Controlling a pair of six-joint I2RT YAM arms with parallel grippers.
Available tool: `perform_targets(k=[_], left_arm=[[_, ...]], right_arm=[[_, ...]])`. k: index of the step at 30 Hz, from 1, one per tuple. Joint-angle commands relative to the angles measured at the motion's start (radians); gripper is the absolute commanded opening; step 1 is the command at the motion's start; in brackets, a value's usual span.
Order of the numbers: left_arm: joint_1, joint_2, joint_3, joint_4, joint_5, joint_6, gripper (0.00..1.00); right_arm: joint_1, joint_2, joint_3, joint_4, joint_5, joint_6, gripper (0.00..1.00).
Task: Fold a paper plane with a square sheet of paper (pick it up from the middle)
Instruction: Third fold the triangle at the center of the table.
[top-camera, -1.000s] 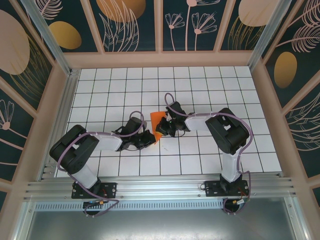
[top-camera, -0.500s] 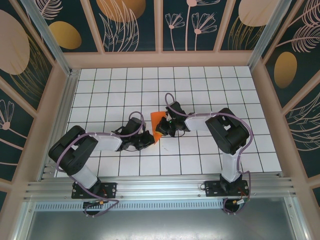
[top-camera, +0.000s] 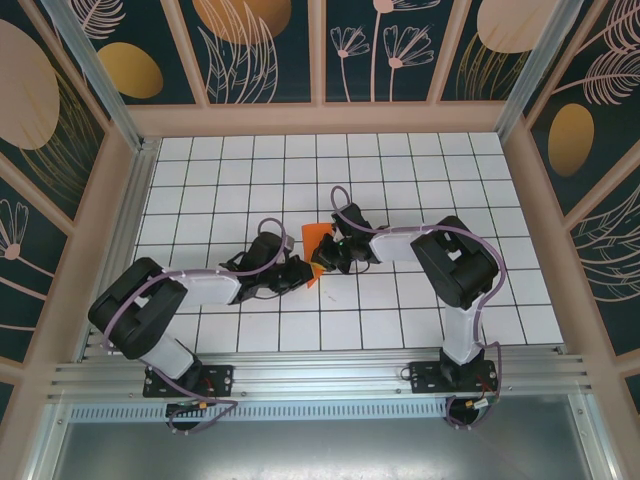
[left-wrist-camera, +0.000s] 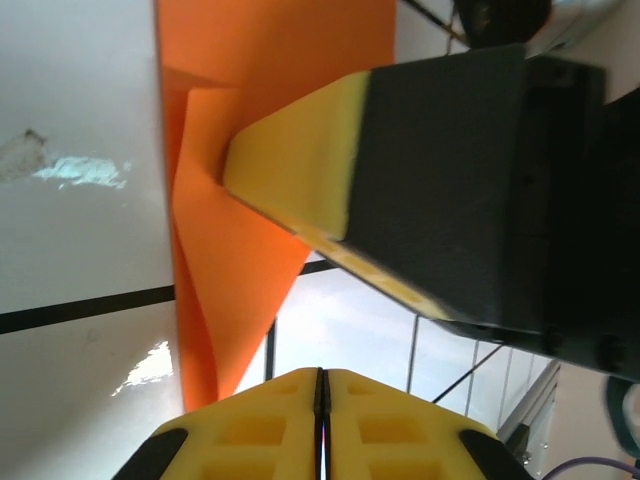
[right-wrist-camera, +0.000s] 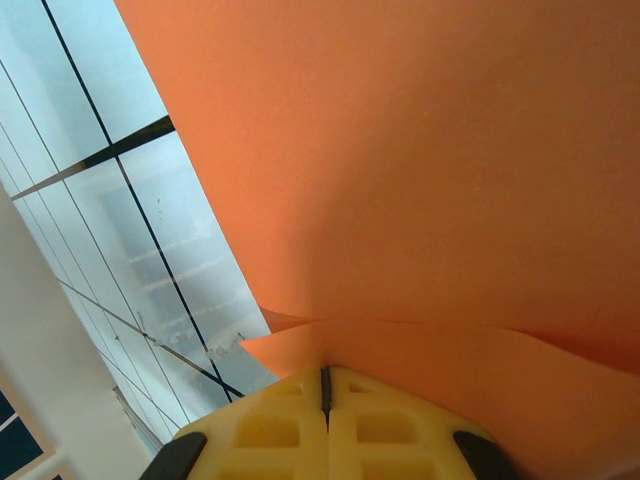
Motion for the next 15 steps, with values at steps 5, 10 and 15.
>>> perform_targets(k=[5,10,15], left_arm=[[-0.008,0.061,0.028,-0.011,-0.015,0.004,0.12],[-0.008,0.073,0.042,-0.062,-0.045,0.019,0.12],[-0.009,0.075,0.044,-0.105,-0.066,0.032,0.12]], right_arm=[[-0.007,0.024,-0.043,-0.054,0.08,0.026,0.0],[-0.009,0.023,-0.046,-0.057,0.081,0.026,0.0],[-0.009,0.023,-0.047,-0.058,0.083,0.025,0.0]])
